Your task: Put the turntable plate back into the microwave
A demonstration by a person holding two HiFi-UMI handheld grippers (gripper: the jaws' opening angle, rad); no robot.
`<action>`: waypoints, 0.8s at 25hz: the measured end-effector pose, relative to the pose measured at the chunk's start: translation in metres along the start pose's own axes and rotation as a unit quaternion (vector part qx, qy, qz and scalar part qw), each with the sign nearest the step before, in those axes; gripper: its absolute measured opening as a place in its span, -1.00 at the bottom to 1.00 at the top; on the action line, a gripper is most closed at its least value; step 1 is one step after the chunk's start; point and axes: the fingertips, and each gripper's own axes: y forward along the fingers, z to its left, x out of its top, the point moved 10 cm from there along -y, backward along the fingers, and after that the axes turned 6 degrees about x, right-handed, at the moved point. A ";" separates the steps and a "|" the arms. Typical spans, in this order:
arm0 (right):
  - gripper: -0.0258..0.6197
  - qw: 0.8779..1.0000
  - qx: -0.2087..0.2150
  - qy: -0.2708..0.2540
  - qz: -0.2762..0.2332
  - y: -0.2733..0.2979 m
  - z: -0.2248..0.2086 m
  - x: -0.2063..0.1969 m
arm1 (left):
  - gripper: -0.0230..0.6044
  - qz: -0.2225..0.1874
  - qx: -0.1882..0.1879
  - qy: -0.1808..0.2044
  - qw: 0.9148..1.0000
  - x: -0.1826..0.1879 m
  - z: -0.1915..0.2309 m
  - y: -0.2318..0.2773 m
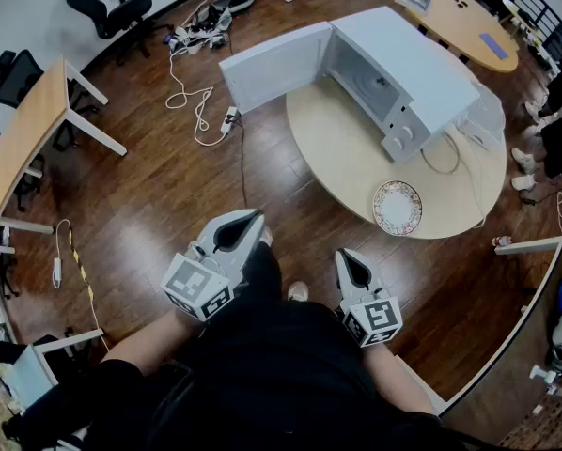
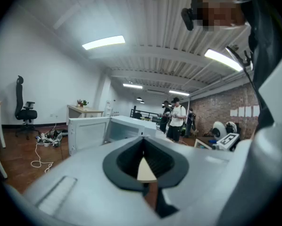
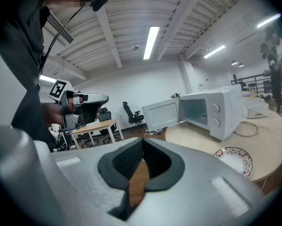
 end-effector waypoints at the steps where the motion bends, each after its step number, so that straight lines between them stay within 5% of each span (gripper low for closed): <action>1: -0.92 1.000 -0.002 0.001 0.001 0.007 -0.001 0.003 | -0.91 0.003 -0.002 -0.001 1.000 0.003 0.009 0.007; 20: -0.92 0.998 -0.061 -0.016 -0.022 0.155 -0.026 0.079 | -0.91 -0.046 -0.059 0.022 0.997 0.066 0.150 0.106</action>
